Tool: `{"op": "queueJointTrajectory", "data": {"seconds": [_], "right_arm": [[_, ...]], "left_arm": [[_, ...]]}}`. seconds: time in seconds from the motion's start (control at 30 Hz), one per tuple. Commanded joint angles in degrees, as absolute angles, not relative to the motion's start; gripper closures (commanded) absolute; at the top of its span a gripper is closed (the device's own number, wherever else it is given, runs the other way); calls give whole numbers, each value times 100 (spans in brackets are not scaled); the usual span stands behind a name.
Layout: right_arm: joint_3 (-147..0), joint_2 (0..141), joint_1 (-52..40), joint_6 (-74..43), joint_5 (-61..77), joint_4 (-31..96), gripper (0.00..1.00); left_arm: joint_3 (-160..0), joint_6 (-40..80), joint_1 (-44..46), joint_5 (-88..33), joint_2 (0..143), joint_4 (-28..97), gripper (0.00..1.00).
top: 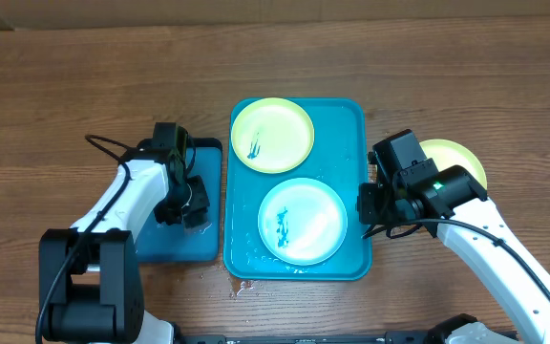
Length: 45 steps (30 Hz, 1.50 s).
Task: Clean dirty plates on tray and stack at the side
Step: 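Grasp the sponge again with the left gripper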
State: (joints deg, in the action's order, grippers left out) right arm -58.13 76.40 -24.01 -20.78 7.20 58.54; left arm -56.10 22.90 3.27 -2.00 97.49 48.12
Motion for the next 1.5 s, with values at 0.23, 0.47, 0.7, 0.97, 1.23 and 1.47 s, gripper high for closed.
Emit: {"op": "queueJointTrajectory", "data": {"seconds": [0.23,0.47,0.7,0.97,1.23,1.47], "right_arm": [[-5911,7596,-2381,-2106,692,5885,71],[-5911,7596,-2381,-2108,692,5909,71],[-5911,7596,-2381,-2106,690,5902,70],[-5911,7596,-2381,-2187,692,5819,69],[-5911,7599,-2381,-3778,56,5662,70],[-5887,7723,-2381,-2477,266,5334,66]], "left_arm": [[-6080,2224,224,-239,9824,5172,96],[-7043,2180,239,-38,9821,6003,96],[-6143,2182,281,368,9826,5144,96],[-5343,2257,281,108,9826,4307,96],[-6379,2117,281,40,9784,5437,96],[-7909,2067,357,-19,9657,6685,96]]}}
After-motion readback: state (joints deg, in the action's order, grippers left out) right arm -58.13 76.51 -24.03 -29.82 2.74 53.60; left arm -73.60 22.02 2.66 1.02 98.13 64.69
